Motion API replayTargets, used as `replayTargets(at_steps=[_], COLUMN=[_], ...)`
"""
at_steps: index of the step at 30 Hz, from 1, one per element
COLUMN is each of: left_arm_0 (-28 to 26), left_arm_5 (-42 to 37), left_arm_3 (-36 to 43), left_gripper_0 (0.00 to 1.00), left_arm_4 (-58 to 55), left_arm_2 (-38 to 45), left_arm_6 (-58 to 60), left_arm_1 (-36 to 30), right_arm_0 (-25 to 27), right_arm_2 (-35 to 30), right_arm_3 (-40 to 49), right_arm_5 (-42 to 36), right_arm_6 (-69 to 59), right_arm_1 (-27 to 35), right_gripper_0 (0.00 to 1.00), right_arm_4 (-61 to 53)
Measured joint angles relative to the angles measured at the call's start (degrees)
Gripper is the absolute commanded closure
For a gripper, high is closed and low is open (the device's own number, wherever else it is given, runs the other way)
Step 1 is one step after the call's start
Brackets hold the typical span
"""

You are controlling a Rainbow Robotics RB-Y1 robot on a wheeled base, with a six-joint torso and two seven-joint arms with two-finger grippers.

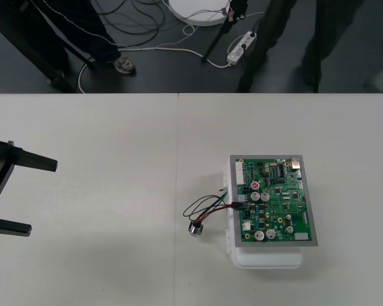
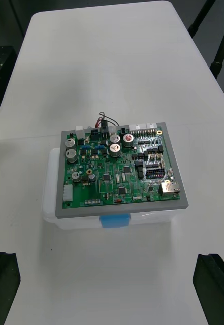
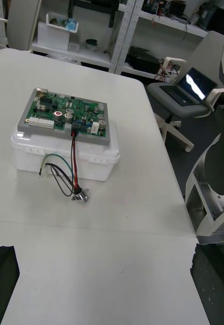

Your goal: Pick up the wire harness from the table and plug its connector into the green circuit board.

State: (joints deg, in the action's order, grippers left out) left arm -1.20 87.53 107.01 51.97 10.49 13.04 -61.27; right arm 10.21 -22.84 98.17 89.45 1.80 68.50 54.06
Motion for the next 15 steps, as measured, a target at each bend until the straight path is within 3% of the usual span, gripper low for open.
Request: replayTargets(at_steps=[15], left_arm_0=[0.00], left_arm_5=[0.00], left_arm_3=[-0.03], left_gripper_0=[0.00], left_arm_4=[0.02], left_arm_2=[0.00], left_arm_6=[0.00], left_arm_1=[0.00], right_arm_0=[0.00], right_arm_2=[0.00], right_arm_3=[-0.02], right_arm_5=[0.00], right_arm_6=[0.00], right_arm_1=[0.00], right_gripper_0=[0.00], right_arm_4=[0.00])
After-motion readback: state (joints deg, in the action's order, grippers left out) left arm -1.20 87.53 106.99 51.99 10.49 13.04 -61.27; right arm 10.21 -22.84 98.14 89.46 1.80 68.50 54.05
